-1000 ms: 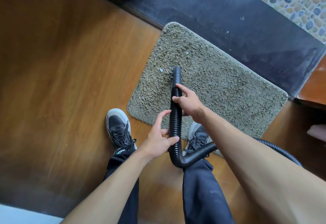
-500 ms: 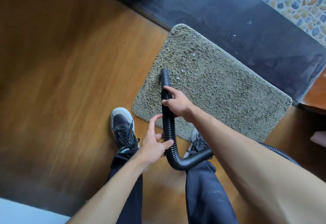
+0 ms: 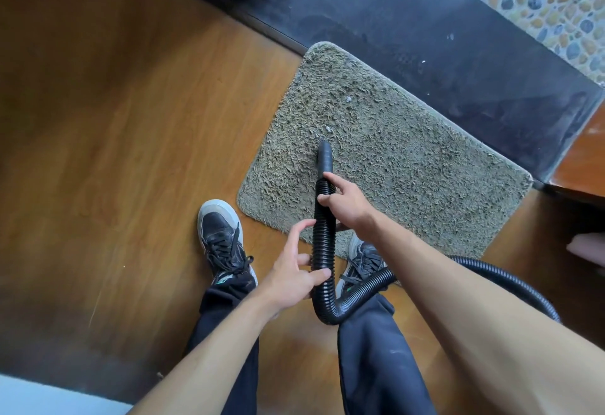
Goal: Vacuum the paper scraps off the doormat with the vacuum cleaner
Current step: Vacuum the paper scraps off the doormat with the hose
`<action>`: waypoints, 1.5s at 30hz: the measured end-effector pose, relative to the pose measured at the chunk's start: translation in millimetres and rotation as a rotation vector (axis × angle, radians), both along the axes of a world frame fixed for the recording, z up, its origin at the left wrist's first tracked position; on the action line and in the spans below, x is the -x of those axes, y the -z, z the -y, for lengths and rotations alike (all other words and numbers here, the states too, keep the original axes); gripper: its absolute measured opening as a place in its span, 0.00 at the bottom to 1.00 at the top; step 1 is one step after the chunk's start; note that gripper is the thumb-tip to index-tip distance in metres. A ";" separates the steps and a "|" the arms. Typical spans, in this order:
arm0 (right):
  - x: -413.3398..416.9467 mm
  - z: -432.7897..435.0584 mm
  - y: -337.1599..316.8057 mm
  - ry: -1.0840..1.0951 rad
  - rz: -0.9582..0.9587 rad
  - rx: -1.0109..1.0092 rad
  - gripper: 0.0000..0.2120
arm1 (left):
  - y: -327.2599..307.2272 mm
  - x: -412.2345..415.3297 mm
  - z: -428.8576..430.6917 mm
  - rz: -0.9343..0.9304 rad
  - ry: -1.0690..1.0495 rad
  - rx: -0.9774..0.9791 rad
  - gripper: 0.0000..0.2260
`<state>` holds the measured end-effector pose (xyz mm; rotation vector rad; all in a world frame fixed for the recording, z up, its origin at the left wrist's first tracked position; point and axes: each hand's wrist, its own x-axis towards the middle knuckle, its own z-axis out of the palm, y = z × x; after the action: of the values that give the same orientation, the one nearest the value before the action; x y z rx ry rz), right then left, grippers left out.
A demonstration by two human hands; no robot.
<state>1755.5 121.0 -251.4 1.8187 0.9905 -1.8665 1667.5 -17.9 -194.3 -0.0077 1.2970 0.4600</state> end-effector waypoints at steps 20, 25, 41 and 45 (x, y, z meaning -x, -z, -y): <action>9.1 -7.2 13.0 -0.089 0.079 -0.136 0.31 | 12.5 2.8 -20.8 0.005 0.032 -0.002 0.34; -7.7 -5.2 8.7 -0.001 0.108 -0.118 0.30 | 8.0 -2.9 -24.1 0.020 0.088 -0.005 0.35; 5.2 18.3 8.4 -0.050 -0.026 -0.064 0.30 | -1.0 4.3 11.0 0.010 -0.028 -0.007 0.34; 9.3 14.3 12.6 -0.053 -0.030 -0.105 0.30 | 5.8 9.4 6.2 -0.006 -0.015 -0.004 0.34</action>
<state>1746.3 106.7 -264.0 1.8089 1.1564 -1.8472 1658.1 -24.1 -200.1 -0.0125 1.3026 0.4761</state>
